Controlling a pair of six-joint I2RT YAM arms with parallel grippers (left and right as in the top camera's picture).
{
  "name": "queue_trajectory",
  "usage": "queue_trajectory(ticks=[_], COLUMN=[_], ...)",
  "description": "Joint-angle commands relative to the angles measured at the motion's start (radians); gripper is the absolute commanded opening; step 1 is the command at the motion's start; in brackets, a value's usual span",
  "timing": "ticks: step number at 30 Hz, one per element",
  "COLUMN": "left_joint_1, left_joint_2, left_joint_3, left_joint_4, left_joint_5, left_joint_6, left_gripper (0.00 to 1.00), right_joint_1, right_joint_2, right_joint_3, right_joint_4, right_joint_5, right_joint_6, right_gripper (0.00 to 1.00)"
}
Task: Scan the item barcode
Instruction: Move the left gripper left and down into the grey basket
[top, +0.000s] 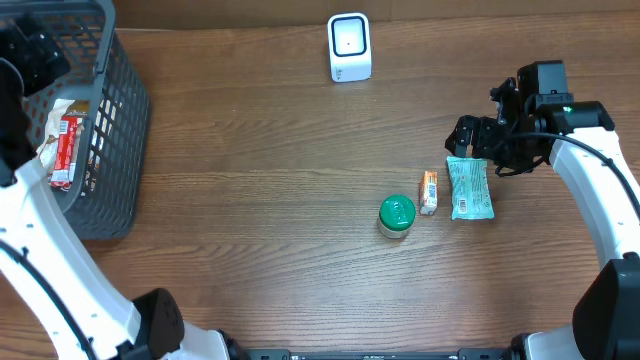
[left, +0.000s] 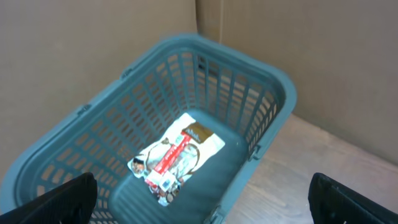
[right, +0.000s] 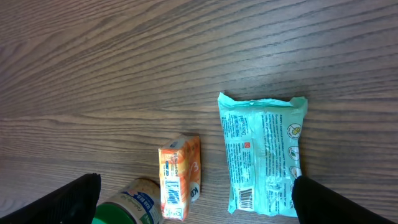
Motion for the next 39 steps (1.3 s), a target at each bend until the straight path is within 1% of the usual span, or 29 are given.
queue_trajectory(ticks=[1, 4, 10, 17, 22, 28, 39], left_joint_1=[0.006, 0.006, 0.031, 0.116, 0.179, 0.229, 0.244], left_joint_2=[0.041, 0.072, 0.141, 0.215, 0.254, 0.336, 0.536], left_joint_3=[-0.001, -0.001, -0.001, -0.001, -0.001, -0.001, -0.001], left_joint_4=[-0.011, -0.028, -0.058, -0.080, -0.080, -0.087, -0.062], left_joint_5=[-0.007, -0.034, -0.033, -0.028, 0.024, 0.028, 0.032], left_joint_6=[-0.011, -0.011, -0.011, -0.011, -0.010, -0.007, 0.058], left_gripper=[1.00, 1.00, 1.00, 1.00, 1.00, 1.00, 1.00], right_joint_1=[0.005, 0.005, 0.005, 0.005, 0.005, 0.005, 0.005], right_joint_2=[-0.018, -0.018, -0.018, -0.018, -0.018, -0.018, -0.018], right_joint_3=[0.008, 0.008, 0.008, 0.008, 0.008, 0.008, 0.008], right_joint_4=[0.006, 0.006, 0.006, 0.006, 0.006, 0.006, 0.006], right_joint_5=[-0.005, -0.005, -0.005, -0.005, -0.005, -0.005, -0.005], right_joint_6=[0.002, 0.002, 0.002, 0.002, 0.002, 0.002, 0.002], right_gripper=[1.00, 1.00, 1.00, 1.00, 1.00, 1.00, 1.00])
